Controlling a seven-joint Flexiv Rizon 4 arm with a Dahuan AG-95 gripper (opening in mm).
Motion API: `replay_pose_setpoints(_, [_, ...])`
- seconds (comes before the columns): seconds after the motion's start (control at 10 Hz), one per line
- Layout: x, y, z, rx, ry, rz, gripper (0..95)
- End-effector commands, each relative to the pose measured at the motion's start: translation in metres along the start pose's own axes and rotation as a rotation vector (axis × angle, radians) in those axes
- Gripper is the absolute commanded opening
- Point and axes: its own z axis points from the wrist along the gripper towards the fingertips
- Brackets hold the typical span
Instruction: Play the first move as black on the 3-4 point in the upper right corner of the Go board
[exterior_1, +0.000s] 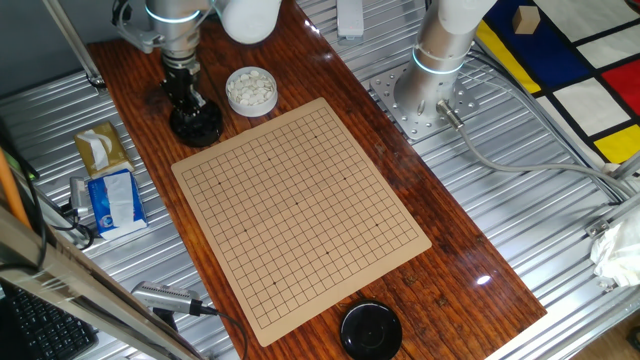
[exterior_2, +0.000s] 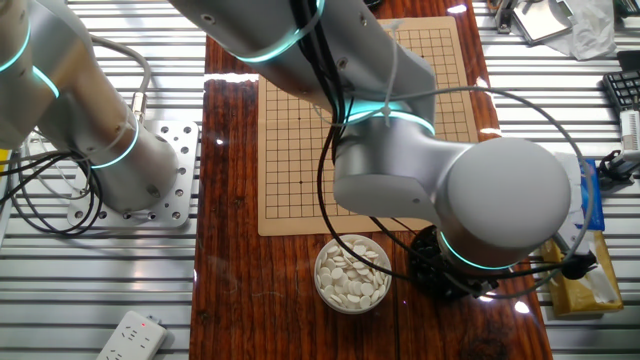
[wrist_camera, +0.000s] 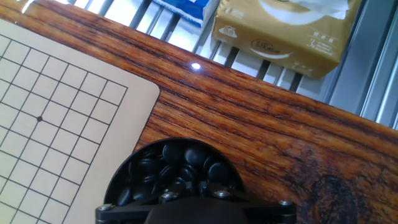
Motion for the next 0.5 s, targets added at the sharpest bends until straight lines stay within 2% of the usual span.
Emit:
replay_pose_setpoints(0.1, [-0.0009,-0.0007,-0.0042,0.0,0.009,-0.004,0.0])
replay_pose_setpoints(0.5, [0.0,-0.0005,-0.0071,0.001,0.014,-0.002,0.0])
